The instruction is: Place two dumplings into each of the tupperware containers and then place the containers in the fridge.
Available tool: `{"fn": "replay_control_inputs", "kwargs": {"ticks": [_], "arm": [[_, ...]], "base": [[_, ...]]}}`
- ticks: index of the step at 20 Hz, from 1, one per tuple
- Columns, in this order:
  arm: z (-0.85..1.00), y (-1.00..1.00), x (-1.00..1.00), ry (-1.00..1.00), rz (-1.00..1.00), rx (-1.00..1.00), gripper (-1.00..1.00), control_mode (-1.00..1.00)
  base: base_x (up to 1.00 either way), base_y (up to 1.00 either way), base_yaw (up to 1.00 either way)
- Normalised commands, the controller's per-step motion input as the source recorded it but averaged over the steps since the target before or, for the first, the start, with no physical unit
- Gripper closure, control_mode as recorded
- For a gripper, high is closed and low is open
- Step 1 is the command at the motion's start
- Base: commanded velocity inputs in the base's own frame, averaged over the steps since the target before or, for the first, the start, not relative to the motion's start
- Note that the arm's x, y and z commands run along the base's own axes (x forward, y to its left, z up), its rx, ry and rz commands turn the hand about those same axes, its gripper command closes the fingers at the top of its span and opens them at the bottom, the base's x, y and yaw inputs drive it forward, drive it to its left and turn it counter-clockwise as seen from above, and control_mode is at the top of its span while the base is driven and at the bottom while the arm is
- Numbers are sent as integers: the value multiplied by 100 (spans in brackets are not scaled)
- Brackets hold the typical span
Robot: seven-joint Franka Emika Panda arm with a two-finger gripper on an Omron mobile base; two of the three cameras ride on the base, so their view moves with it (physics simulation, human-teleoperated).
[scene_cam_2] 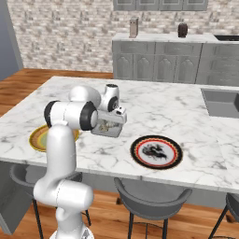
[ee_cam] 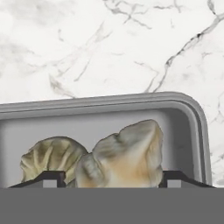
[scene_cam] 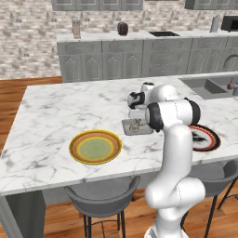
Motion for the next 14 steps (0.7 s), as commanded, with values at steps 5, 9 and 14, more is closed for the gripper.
{"fn": "replay_control_inputs", "kwargs": {"ticks": [5,9,14], "arm": [[-11,-22,2,5,0,-5,100,-100],[-10,-2,4,2,0,-2,100,-100],[0,0,0,0,0,0,100,-100]], "base": [[0,0,0],[0,0,0],[0,0,0]]}}
